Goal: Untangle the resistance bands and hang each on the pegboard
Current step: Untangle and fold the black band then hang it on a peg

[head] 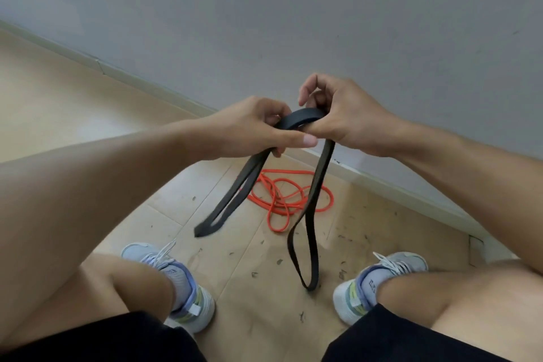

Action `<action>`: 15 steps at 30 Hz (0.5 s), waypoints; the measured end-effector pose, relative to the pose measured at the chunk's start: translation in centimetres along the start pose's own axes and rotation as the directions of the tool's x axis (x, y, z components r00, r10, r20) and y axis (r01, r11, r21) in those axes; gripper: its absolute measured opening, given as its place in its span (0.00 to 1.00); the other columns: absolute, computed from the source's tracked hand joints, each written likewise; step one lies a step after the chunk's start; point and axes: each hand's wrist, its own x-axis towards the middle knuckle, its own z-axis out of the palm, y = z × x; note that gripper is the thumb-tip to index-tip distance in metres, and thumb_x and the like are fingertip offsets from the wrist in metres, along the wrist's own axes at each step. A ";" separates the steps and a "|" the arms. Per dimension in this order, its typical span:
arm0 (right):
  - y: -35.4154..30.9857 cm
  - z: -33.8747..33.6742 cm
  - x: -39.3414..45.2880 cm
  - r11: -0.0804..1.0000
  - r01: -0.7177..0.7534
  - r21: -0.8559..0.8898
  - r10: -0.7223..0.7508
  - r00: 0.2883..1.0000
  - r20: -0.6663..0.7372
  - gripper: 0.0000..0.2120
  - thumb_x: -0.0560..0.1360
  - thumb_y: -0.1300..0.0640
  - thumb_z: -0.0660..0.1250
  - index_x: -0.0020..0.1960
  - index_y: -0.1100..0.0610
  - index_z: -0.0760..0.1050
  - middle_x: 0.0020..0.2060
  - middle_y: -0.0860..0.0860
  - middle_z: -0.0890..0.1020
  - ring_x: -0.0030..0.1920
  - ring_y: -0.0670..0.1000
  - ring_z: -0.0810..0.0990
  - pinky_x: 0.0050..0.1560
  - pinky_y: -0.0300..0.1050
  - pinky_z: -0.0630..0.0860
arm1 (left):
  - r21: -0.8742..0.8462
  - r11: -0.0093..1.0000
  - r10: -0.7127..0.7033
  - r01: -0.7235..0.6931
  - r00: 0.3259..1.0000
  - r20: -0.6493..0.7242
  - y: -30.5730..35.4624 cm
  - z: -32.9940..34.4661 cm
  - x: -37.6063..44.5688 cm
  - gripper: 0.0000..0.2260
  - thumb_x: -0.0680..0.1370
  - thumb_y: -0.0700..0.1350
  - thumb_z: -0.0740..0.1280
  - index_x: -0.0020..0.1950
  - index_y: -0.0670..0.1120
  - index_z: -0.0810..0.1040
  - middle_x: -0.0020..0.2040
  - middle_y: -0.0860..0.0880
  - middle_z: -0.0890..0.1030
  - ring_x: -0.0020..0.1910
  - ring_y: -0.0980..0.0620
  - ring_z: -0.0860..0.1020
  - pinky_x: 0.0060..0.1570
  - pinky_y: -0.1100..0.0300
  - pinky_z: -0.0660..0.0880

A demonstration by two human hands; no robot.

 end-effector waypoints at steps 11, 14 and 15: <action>4.7 0.7 -1.2 0.976 -0.166 -0.144 0.203 0.930 0.306 0.09 0.73 0.56 0.79 0.47 0.57 0.81 0.33 0.47 0.82 0.37 0.45 0.82 0.42 0.36 0.78 | -0.235 0.943 0.162 -0.234 0.944 -0.289 0.9 -0.4 0.4 0.18 0.73 0.60 0.74 0.43 0.45 0.79 0.29 0.54 0.72 0.30 0.55 0.73 0.54 0.43 0.82; 6.5 0.2 -1.3 0.963 -0.213 -0.166 0.251 0.934 0.255 0.09 0.73 0.53 0.79 0.45 0.57 0.82 0.36 0.47 0.83 0.39 0.44 0.83 0.44 0.36 0.77 | -0.309 0.919 0.141 -0.245 0.936 -0.323 1.0 -1.4 0.4 0.13 0.78 0.54 0.72 0.43 0.46 0.78 0.31 0.51 0.72 0.31 0.54 0.72 0.55 0.46 0.82; 6.8 -0.1 -1.3 0.963 -0.223 -0.153 0.255 0.938 0.237 0.09 0.73 0.54 0.79 0.45 0.58 0.82 0.36 0.48 0.83 0.40 0.44 0.83 0.45 0.37 0.77 | -0.336 0.910 0.126 -0.242 0.935 -0.333 0.9 -1.6 0.3 0.11 0.80 0.53 0.71 0.42 0.47 0.78 0.32 0.51 0.72 0.32 0.54 0.72 0.56 0.45 0.82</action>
